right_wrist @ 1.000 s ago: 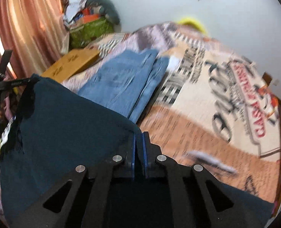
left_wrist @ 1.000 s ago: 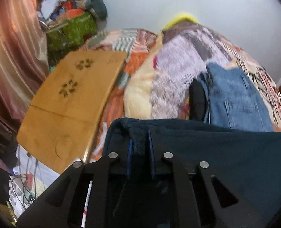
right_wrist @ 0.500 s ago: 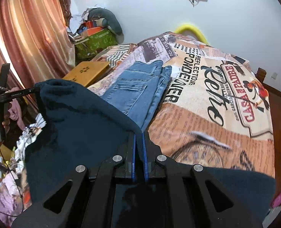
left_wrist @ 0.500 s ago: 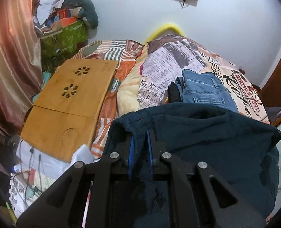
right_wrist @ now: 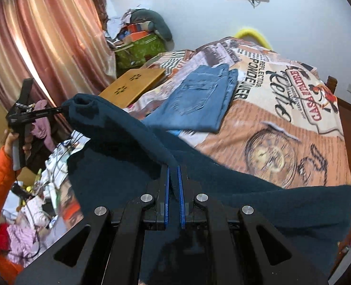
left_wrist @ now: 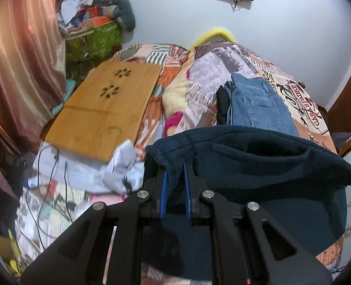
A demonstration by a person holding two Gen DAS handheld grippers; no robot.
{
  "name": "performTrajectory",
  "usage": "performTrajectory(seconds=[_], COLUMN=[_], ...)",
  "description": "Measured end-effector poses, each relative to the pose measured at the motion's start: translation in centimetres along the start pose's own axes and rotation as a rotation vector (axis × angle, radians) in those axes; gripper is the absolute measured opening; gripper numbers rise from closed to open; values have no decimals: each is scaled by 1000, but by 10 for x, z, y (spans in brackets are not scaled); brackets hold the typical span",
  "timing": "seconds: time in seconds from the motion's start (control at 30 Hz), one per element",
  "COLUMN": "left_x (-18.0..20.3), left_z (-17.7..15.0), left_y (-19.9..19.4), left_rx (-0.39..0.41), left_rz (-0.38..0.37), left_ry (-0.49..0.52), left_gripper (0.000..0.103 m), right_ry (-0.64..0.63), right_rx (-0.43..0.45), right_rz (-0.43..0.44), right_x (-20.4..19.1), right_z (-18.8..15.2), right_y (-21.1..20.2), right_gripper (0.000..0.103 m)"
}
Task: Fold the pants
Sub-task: 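Lift the waistband with both grippers and pull it toward the hem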
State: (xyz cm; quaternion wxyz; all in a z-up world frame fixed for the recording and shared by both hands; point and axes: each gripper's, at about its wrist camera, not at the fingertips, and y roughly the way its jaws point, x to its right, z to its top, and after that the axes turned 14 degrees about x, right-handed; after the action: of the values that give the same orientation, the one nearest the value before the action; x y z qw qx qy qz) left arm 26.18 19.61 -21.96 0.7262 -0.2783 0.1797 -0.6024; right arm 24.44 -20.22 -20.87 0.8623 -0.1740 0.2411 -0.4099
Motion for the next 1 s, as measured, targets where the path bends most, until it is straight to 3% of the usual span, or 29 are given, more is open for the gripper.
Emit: performTrajectory(seconds=[0.23,0.4,0.57,0.8,0.9,1.0], left_x=[-23,-31,-35,-20,-7,18], left_z=[-51,-95,-117,-99,-84,-65], left_y=[-21,-22,-18,-43,-53,-56], left_rx=[-36,-108,-191,-147,-113,-80], left_rz=[19,37,66,58,47,26], left_ry=[-33,-24,-17,-8,4,34], left_gripper=[12,12,12,12,13,13], right_ry=[27,51,114,113,103,98], right_rx=[-39,-92,-119,-71,-7,52], right_rz=[25,8,4,-24,-57,-110], right_x=[-19,-25,-23,-23,-15,-2], right_z=[-34,-65,-81,-77,-67,-58], right_y=[-10,-5,-3,-23,-41,-59], right_gripper=[6,7,11,21,32,34])
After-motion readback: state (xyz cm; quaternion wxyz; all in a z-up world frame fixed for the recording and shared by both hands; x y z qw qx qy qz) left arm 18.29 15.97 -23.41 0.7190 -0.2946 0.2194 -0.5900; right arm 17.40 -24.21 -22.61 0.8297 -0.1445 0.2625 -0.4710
